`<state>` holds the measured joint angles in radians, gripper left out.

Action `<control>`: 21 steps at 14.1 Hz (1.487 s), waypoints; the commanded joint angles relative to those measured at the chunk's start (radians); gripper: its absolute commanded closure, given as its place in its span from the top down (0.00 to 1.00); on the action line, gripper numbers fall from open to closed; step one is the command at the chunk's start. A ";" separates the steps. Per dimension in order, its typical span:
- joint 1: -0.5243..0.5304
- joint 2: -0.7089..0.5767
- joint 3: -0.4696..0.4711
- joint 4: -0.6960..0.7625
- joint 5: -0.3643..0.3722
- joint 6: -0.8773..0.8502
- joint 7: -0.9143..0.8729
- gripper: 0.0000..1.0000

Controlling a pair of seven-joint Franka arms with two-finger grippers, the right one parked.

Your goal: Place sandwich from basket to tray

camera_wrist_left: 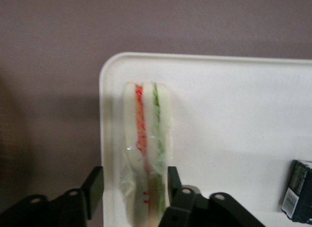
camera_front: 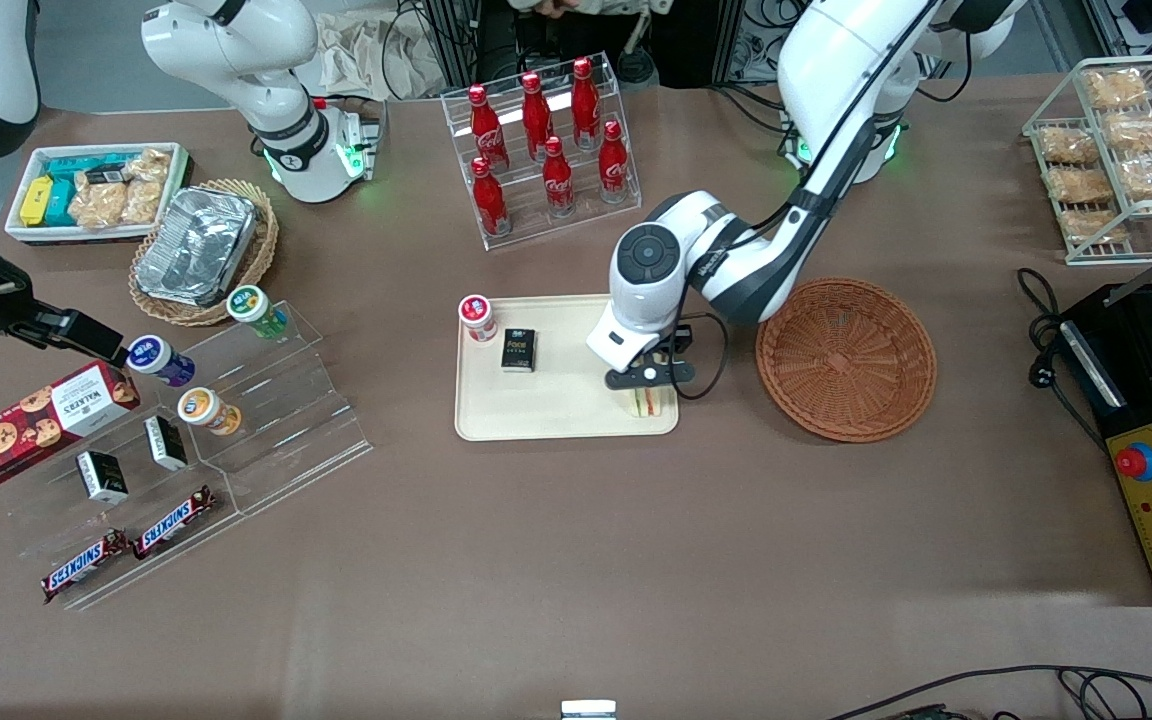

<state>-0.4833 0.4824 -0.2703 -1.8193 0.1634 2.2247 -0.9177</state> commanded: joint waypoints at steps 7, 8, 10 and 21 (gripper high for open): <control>0.225 -0.329 0.020 0.002 -0.004 -0.307 0.284 0.99; 0.248 -0.347 0.020 0.003 -0.002 -0.324 0.325 0.99; 0.284 -0.387 0.022 0.003 0.007 -0.338 0.373 0.99; 0.548 -0.585 0.023 0.047 -0.076 -0.591 0.778 0.99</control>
<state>0.0160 -0.0878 -0.2349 -1.7949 0.1346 1.6810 -0.1741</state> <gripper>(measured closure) 0.009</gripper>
